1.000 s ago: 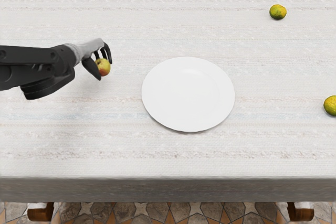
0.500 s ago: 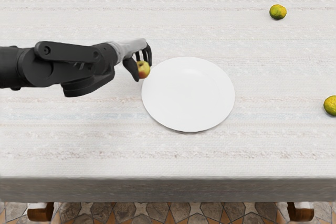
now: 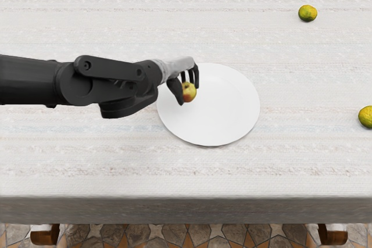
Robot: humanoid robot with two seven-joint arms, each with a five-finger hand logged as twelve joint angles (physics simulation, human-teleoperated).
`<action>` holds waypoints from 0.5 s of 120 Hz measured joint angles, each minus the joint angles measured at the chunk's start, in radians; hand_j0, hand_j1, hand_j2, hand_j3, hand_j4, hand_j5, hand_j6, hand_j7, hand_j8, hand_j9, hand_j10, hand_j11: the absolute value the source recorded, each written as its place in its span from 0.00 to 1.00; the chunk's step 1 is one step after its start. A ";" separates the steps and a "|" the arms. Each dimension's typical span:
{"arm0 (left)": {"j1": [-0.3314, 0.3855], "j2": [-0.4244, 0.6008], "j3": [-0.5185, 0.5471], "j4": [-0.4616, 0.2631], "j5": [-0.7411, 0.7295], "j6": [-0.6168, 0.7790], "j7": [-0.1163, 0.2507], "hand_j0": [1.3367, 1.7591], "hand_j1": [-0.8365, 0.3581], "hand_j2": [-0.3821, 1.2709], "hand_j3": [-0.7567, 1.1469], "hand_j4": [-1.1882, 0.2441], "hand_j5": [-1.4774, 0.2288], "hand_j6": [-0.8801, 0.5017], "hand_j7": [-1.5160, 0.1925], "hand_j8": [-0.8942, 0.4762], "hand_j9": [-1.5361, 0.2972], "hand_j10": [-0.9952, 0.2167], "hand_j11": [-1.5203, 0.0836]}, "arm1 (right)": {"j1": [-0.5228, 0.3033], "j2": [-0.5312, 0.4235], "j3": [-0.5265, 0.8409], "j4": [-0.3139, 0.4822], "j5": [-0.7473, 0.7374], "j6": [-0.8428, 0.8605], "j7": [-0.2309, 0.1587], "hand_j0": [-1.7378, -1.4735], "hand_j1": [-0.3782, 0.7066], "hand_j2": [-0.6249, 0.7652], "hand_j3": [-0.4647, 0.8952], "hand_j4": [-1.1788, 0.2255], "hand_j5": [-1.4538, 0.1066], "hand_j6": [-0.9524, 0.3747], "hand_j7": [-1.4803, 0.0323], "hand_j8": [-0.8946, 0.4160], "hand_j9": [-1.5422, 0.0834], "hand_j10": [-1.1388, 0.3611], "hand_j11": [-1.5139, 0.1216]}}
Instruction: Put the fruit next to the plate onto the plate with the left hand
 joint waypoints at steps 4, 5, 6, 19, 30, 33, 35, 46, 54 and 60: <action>0.006 -0.003 0.000 0.000 -0.002 -0.001 0.000 0.76 0.42 0.50 0.40 0.35 0.30 0.33 0.34 0.28 0.33 0.24 0.36 | 0.000 0.000 0.000 0.000 0.000 0.000 0.000 0.30 0.06 0.44 0.34 0.82 0.91 0.69 0.95 0.66 0.92 0.74 0.90; 0.007 -0.003 0.000 0.000 -0.002 -0.001 0.000 0.76 0.42 0.51 0.40 0.35 0.30 0.33 0.34 0.28 0.33 0.24 0.36 | 0.000 0.000 0.000 0.000 0.000 0.000 0.000 0.30 0.06 0.44 0.34 0.82 0.91 0.69 0.95 0.66 0.92 0.74 0.90; 0.008 -0.003 -0.001 0.000 -0.002 -0.001 0.000 0.76 0.42 0.51 0.40 0.35 0.30 0.33 0.34 0.28 0.33 0.24 0.36 | 0.000 0.000 0.000 0.000 0.000 0.000 0.000 0.30 0.06 0.44 0.34 0.82 0.91 0.69 0.95 0.66 0.92 0.74 0.90; 0.020 -0.009 -0.001 0.000 -0.003 -0.012 0.000 0.76 0.43 0.51 0.40 0.35 0.31 0.32 0.34 0.28 0.33 0.25 0.37 | 0.000 0.000 0.000 0.000 0.000 0.000 0.000 0.30 0.06 0.44 0.34 0.82 0.91 0.69 0.95 0.66 0.92 0.74 0.90; 0.025 -0.009 -0.001 0.000 -0.006 -0.021 0.000 0.76 0.43 0.48 0.40 0.36 0.31 0.32 0.35 0.28 0.34 0.26 0.38 | 0.000 0.000 0.000 0.000 0.000 0.000 0.000 0.30 0.06 0.44 0.34 0.82 0.91 0.69 0.95 0.66 0.92 0.74 0.90; 0.025 -0.009 -0.001 0.001 -0.009 -0.022 0.000 0.76 0.43 0.48 0.40 0.37 0.32 0.32 0.36 0.28 0.35 0.26 0.38 | 0.000 0.000 0.000 0.000 0.000 0.000 0.000 0.30 0.06 0.44 0.34 0.82 0.91 0.69 0.95 0.66 0.92 0.74 0.90; 0.026 -0.009 -0.001 0.002 -0.011 -0.023 0.000 0.76 0.44 0.47 0.40 0.37 0.33 0.31 0.36 0.28 0.35 0.27 0.39 | 0.000 0.000 0.000 0.000 0.000 0.000 0.000 0.30 0.06 0.44 0.34 0.82 0.91 0.69 0.95 0.66 0.92 0.74 0.90; 0.028 -0.009 -0.002 0.005 -0.019 -0.024 0.000 0.76 0.47 0.42 0.40 0.41 0.39 0.31 0.42 0.28 0.40 0.32 0.45 | 0.000 0.000 0.000 0.000 0.000 0.000 0.000 0.30 0.06 0.44 0.34 0.82 0.91 0.69 0.95 0.66 0.92 0.74 0.90; 0.028 -0.009 -0.006 0.007 -0.023 -0.025 -0.001 0.76 0.53 0.38 0.40 0.47 0.46 0.34 0.49 0.33 0.47 0.39 0.52 | 0.000 0.000 0.000 0.000 0.000 0.000 0.000 0.30 0.06 0.44 0.34 0.82 0.91 0.69 0.95 0.66 0.92 0.74 0.90; 0.022 -0.009 -0.010 0.007 -0.024 -0.026 -0.001 0.76 0.58 0.35 0.40 0.51 0.51 0.37 0.53 0.36 0.51 0.44 0.57 | 0.000 0.000 0.000 0.000 0.000 0.000 0.000 0.30 0.06 0.44 0.34 0.82 0.91 0.69 0.95 0.66 0.92 0.74 0.90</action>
